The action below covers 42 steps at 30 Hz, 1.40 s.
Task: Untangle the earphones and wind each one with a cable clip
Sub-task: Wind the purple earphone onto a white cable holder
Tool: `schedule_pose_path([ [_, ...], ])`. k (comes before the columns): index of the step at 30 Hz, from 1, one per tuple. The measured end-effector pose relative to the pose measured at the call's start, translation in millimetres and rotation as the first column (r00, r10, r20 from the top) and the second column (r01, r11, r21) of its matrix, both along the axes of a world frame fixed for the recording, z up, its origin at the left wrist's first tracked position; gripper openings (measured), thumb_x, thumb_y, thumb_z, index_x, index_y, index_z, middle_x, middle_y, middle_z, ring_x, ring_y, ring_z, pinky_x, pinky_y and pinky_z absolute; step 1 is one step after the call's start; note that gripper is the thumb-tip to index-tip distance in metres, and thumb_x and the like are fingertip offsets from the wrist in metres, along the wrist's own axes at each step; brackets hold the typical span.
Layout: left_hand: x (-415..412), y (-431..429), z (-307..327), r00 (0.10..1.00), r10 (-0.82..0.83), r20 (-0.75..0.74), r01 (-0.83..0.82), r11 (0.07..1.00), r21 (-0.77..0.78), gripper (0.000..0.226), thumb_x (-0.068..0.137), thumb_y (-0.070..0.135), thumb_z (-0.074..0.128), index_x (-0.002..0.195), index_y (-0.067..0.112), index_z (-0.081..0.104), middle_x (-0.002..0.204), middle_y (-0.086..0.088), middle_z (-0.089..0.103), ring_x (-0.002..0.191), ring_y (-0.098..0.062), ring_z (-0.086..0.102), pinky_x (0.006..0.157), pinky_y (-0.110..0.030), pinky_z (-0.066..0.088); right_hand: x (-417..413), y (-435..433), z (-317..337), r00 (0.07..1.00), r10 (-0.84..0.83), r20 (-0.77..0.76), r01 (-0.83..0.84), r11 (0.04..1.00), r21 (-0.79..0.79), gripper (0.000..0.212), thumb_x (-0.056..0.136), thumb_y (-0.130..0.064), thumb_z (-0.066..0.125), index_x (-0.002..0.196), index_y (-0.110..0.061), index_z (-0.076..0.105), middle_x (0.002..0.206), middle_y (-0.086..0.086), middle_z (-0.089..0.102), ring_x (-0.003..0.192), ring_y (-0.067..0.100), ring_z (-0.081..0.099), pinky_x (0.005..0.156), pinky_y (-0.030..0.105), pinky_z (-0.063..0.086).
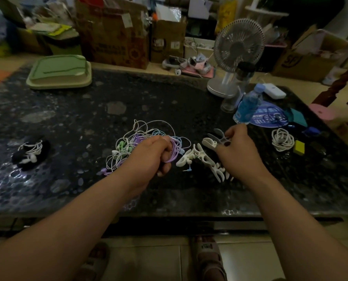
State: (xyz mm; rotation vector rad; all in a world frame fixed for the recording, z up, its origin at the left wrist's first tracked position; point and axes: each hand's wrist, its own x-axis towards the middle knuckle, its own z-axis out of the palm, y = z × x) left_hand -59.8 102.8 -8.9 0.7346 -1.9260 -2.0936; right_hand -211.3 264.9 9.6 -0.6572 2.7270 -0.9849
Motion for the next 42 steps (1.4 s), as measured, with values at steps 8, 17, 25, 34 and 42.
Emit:
schedule_pose_path([
  [8, 4, -3, 14, 0.995, 0.069, -0.074, -0.072, 0.997, -0.035, 0.026, 0.110, 0.025, 0.038, 0.090, 0.013, 0.051, 0.060, 0.004, 0.048, 0.050, -0.014, 0.046, 0.043, -0.023, 0.032, 63, -17, 19, 0.895, 0.260, 0.363, -0.128, 0.928, -0.351, 0.035, 0.108, -0.045, 0.040, 0.095, -0.021, 0.061, 0.082, -0.002, 0.058, 0.075, 0.015, 0.053, 0.071, 0.034, 0.042],
  [17, 12, -3, 15, 0.987, -0.021, -0.158, -0.007, 0.985, -0.170, 0.035, 0.112, 0.024, 0.038, 0.081, 0.017, 0.053, 0.064, 0.001, 0.047, 0.054, -0.014, 0.044, 0.047, -0.024, 0.037, 78, -23, 19, 0.458, 0.349, 0.817, 0.201, 0.855, -0.478, 0.019, 0.104, -0.024, 0.055, 0.093, -0.012, 0.065, 0.068, 0.005, 0.058, 0.053, 0.012, 0.049, 0.054, 0.025, 0.035],
  [25, 12, 7, 15, 0.983, -0.051, -0.178, -0.007, 0.951, -0.308, 0.039, 0.113, 0.023, 0.038, 0.076, 0.022, 0.052, 0.065, -0.003, 0.047, 0.055, -0.013, 0.043, 0.049, -0.023, 0.037, 83, -31, 19, 0.311, 0.382, 0.870, 0.415, 0.769, -0.486, 0.025, 0.104, -0.022, 0.050, 0.084, -0.014, 0.061, 0.062, 0.000, 0.048, 0.048, 0.007, 0.040, 0.044, 0.017, 0.026],
  [34, 15, 10, 20, 0.981, -0.064, -0.181, -0.003, 0.938, -0.345, 0.038, 0.112, 0.021, 0.039, 0.076, 0.016, 0.050, 0.061, 0.005, 0.050, 0.053, -0.009, 0.044, 0.051, -0.021, 0.039, 85, -27, 15, 0.374, 0.403, 0.835, 0.343, 0.777, -0.528, 0.027, 0.102, -0.026, 0.046, 0.079, -0.016, 0.057, 0.061, 0.002, 0.045, 0.045, 0.010, 0.034, 0.045, 0.022, 0.020],
  [42, 22, 24, 15, 0.937, -0.258, -0.234, -0.045, 0.577, -0.815, 0.023, 0.108, 0.035, 0.041, 0.089, 0.030, 0.053, 0.074, 0.015, 0.059, 0.063, -0.007, 0.056, 0.056, -0.015, 0.038, 82, -21, 14, 0.749, 0.412, 0.520, 0.029, 0.762, -0.646, 0.038, 0.104, -0.034, 0.041, 0.105, -0.001, 0.061, 0.074, 0.016, 0.062, 0.067, 0.017, 0.057, 0.060, 0.032, 0.045],
])
